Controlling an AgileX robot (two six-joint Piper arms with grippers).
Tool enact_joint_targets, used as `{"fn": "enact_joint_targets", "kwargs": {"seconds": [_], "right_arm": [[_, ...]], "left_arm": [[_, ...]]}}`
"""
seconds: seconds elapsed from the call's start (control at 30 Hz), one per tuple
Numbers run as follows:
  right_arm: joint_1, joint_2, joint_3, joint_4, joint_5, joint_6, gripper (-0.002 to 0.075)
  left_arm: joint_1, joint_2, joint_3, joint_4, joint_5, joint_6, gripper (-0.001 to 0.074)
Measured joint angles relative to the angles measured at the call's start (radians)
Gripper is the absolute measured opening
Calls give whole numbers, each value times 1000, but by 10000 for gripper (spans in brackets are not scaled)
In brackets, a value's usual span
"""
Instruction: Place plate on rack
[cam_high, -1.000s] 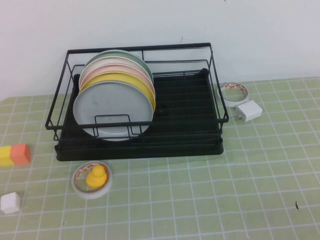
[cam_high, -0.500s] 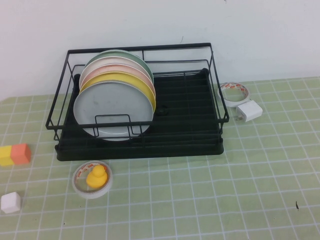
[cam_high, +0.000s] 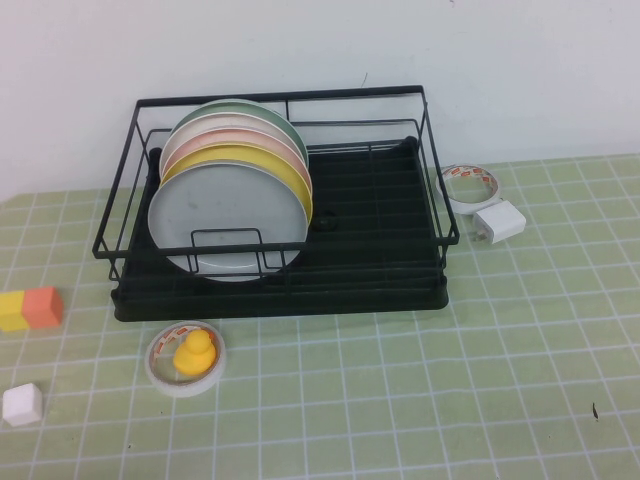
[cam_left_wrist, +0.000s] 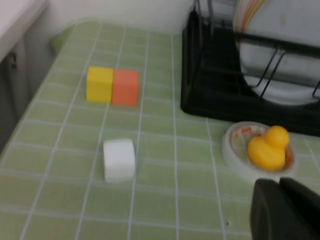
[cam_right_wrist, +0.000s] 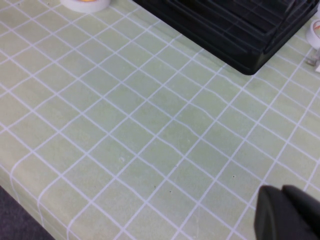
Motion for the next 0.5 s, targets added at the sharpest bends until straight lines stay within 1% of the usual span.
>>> {"fn": "enact_joint_targets", "kwargs": {"seconds": [0.07,0.13,0.27,0.5], "right_arm": [[0,0,0,0,0,0,-1],[0,0,0,0,0,0,-1],[0,0,0,0,0,0,-1],[0,0,0,0,0,0,-1]], "left_arm": [[0,0,7,2,-46,-3,-1],[0,0,8,6,-51,-3,-1],[0,0,8,9,-40,4,-1],[0,0,7,-25,-2,73,-1]]}}
